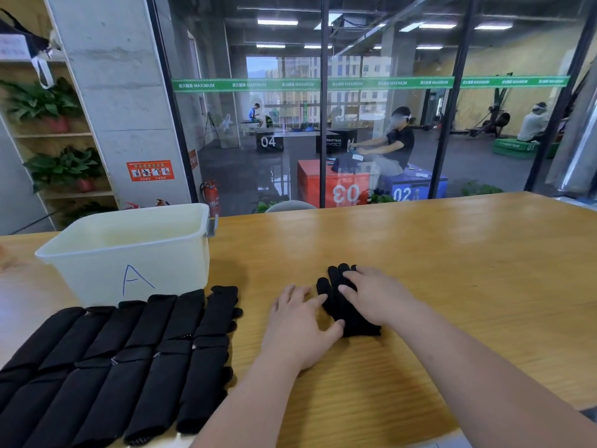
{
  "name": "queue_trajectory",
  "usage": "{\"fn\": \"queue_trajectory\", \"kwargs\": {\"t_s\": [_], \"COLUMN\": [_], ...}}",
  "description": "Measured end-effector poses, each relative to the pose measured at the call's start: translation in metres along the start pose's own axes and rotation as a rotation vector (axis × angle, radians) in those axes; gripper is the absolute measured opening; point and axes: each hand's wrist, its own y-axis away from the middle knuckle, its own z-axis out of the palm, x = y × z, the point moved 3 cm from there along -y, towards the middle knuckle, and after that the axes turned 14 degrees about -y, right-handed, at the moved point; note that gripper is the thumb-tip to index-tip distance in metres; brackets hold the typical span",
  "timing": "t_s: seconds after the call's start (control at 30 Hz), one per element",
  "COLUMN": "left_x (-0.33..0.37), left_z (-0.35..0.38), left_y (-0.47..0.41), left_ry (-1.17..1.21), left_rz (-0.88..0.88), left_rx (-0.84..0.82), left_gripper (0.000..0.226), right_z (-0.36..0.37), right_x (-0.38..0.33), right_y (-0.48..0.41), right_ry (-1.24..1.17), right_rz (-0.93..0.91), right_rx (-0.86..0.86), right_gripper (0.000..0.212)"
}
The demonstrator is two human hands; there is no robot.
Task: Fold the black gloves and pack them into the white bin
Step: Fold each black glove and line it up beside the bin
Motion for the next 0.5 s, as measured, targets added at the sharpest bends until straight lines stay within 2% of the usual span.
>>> {"fn": "queue_trajectory", "kwargs": {"t_s": [0.1, 0.27, 0.5], "left_x": [0.001, -0.003, -0.003], "left_z": [-0.001, -0.003, -0.003], "left_y": [0.0, 0.0, 0.0], "left_ry": [0.024, 0.089, 0.077], "left_rz": [0.002, -0.082, -0.079], "left_rx": [0.025, 0.136, 0.186], "left_gripper": [0.075, 0.053, 0.051], "right_z": [0.005, 0.038, 0.038], "right_x": [-0.013, -0.01, -0.008], "right_y": [-0.013, -0.033, -0.047], "right_ry": [-0.037, -0.012, 0.0], "right_rz": [-0.041, 0.021, 0.051], "right_rx": [0.068, -0.044, -0.025], "right_gripper": [0.061, 0.078, 0.086]}}
